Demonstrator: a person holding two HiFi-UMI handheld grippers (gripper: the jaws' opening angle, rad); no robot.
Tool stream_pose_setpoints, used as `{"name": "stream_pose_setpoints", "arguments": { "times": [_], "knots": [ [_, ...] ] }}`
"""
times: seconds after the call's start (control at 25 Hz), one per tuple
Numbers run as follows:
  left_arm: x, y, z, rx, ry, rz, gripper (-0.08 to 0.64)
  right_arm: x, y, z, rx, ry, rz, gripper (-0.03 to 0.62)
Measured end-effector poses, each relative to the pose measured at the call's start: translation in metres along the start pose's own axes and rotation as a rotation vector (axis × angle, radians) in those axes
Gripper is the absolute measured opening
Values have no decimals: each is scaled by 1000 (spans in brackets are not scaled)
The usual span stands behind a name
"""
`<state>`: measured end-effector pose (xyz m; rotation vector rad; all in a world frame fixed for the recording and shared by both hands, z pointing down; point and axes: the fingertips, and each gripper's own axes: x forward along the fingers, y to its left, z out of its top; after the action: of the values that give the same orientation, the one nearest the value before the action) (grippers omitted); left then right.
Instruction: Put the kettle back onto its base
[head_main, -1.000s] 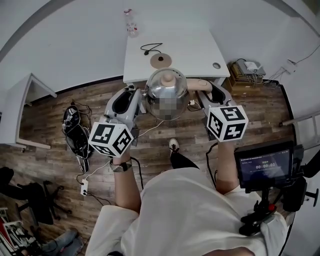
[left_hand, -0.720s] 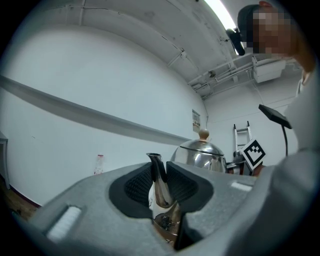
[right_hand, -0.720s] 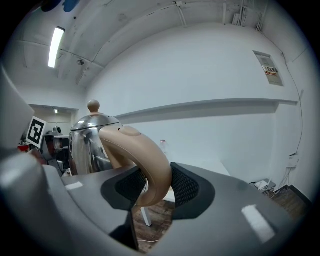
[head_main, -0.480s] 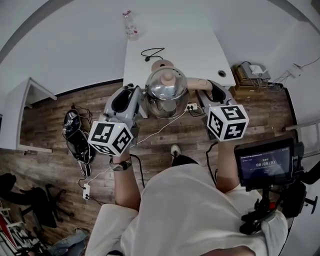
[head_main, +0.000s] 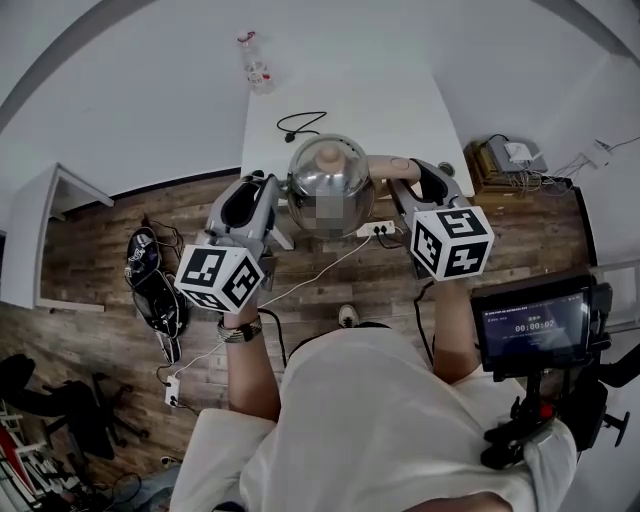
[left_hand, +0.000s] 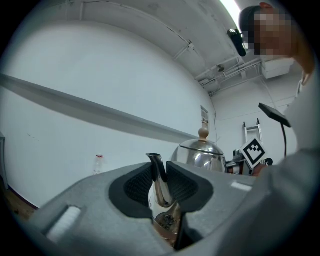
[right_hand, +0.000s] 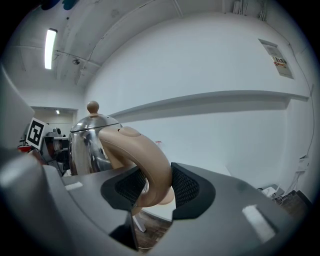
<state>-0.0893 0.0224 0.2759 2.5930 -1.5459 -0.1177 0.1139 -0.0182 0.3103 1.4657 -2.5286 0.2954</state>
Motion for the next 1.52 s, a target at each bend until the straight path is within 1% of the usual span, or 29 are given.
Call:
{"name": "stream_pose_setpoints", "arguments": {
  "times": [0.16,0.44,0.64,0.92,1.0,1.16,1.2,1.28,1.52],
  "knots": [
    [19,7,-7,-1,2,18,89,19,-14,-3,-1,9,19,160],
    [71,22,-6,-19,24,48,89,63,-51,11,10,37,43,160],
    [82,29,-13,-24,32,67,91,78,-60,9,16,39,43,160],
    [94,41,-25,-36,46,62,91,94,-64,-2,31,62,39,161],
    [110,56,-28,-49,56,59,91,112,-70,-2,37,74,30,161],
    [182,122,-34,-92,99,54,91,201,-96,11,57,127,11,161],
    [193,132,-34,-94,104,52,91,215,-100,13,60,133,8,160],
    [202,138,-36,-92,103,44,91,222,-104,13,61,130,1,161],
    [203,138,-44,-76,92,28,91,223,-104,3,53,122,-6,161]
  ]
}}
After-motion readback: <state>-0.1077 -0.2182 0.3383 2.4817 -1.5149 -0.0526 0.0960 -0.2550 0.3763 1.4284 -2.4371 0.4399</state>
